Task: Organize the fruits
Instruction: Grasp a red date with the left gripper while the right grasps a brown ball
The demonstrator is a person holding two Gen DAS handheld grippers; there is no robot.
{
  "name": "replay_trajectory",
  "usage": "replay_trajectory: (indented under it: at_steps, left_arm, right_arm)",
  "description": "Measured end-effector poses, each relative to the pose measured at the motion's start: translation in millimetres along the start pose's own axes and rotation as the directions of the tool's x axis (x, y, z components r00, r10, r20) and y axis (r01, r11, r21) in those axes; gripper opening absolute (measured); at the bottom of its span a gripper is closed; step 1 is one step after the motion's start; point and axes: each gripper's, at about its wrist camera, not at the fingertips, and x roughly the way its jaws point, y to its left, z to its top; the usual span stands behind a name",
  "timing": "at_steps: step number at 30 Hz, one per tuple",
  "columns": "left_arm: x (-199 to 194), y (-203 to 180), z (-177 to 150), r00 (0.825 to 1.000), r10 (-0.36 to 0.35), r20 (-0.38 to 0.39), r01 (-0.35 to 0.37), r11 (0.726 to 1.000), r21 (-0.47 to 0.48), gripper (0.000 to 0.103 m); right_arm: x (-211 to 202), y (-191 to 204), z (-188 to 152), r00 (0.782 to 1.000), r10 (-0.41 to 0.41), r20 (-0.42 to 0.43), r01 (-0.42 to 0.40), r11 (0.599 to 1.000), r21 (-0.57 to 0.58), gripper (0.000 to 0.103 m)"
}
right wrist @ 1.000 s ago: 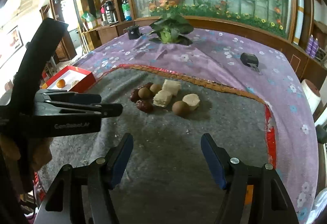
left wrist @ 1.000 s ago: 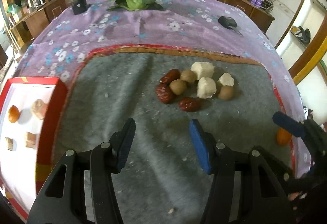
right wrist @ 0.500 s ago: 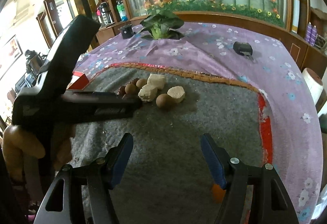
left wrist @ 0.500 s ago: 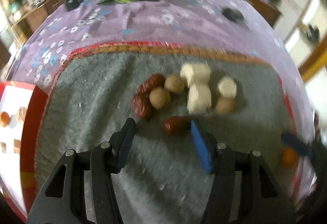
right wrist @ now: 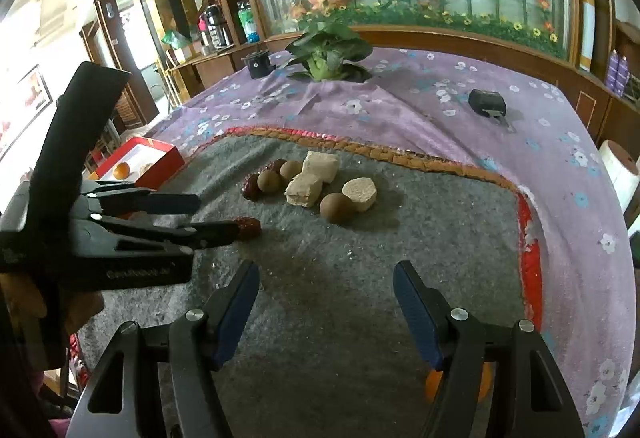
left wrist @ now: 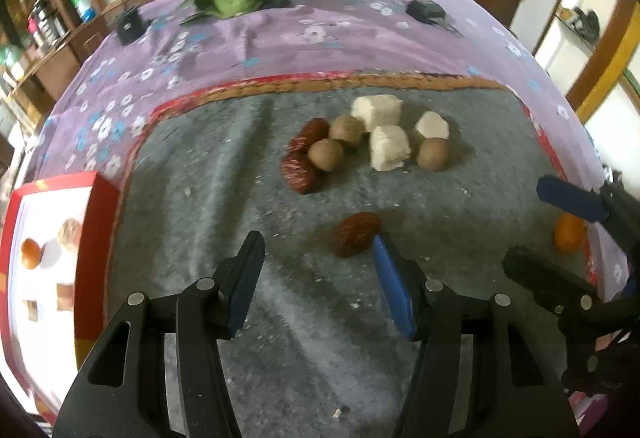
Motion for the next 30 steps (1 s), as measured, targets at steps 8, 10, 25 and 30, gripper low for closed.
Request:
replay_trajectory:
  at_steps: [8, 10, 25, 30]
  left_arm:
    - [9.5, -14.4, 4.2, 0.996, -0.083, -0.014, 0.084, 0.992, 0.091, 0.057]
    - [14.7, -15.7, 4.8, 0.996, -0.090, -0.025, 0.092, 0.990, 0.105, 0.040]
    - [1.1, 16.4, -4.7, 0.998, -0.058, 0.018, 0.057, 0.998, 0.005, 0.023]
    - [0.2, 21.0, -6.9, 0.998, -0.057, 0.017, 0.057, 0.998, -0.020, 0.023]
  right_arm:
    - [2.0, -7.7, 1.7, 1.000, 0.014, -0.011, -0.014, 1.000, 0.025, 0.068]
    - [4.1, -5.6, 3.4, 1.000, 0.022, -0.016, -0.021, 1.000, 0.018, 0.067]
    - [63.5, -6.5, 33.6, 0.995, -0.034, -0.092, 0.042, 0.996, 0.080, 0.045]
    - [74.8, -6.5, 41.7, 0.993, -0.074, -0.094, 0.080, 0.995, 0.055, 0.030]
